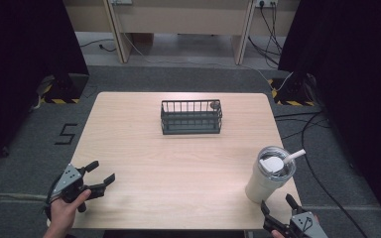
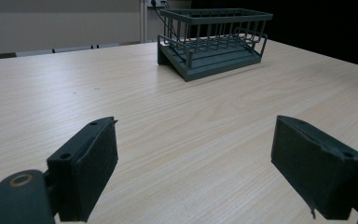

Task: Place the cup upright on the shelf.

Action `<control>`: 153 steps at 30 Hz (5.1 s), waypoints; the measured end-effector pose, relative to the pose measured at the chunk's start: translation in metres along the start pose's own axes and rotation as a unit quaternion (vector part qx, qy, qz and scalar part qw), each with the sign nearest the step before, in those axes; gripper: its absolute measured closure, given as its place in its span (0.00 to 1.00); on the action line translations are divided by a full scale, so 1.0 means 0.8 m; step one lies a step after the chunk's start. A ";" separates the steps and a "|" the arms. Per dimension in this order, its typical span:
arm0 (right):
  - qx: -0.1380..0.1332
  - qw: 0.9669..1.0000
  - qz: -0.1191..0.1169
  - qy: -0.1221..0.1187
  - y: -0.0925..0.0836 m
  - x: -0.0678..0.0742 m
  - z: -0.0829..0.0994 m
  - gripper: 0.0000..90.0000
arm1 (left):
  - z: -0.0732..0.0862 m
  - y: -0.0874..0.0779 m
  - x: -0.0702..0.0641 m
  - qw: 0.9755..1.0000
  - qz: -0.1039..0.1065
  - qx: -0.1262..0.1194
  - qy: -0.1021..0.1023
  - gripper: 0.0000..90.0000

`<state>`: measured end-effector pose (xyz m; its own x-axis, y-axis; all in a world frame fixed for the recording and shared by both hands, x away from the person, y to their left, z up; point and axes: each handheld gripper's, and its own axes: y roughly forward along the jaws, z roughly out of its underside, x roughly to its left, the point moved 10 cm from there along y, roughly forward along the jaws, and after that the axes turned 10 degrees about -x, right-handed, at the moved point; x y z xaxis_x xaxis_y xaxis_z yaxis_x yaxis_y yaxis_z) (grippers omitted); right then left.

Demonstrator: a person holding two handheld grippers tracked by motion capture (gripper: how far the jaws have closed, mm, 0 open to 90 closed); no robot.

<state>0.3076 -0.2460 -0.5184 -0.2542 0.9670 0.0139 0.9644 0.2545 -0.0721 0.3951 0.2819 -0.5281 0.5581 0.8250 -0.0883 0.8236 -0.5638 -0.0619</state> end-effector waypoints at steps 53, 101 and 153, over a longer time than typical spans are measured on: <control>-0.013 1.000 0.012 0.002 0.075 0.002 -0.017 0.08 | 0.000 0.000 -0.001 1.000 0.003 0.000 -0.002 0.16; -0.006 1.000 0.007 -0.009 0.113 -0.006 -0.044 0.13 | 0.000 0.000 0.000 1.000 0.002 0.000 -0.004 0.16; -0.018 0.999 -0.031 -0.031 0.220 0.021 -0.118 0.13 | -0.001 0.000 -0.001 1.000 0.006 -0.004 -0.005 0.16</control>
<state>0.4800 -0.1844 -0.4369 -0.3164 0.9475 -0.0450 0.9484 0.3149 -0.0379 0.3946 0.2814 -0.5272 0.5666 0.8181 -0.0984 0.8181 -0.5728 -0.0519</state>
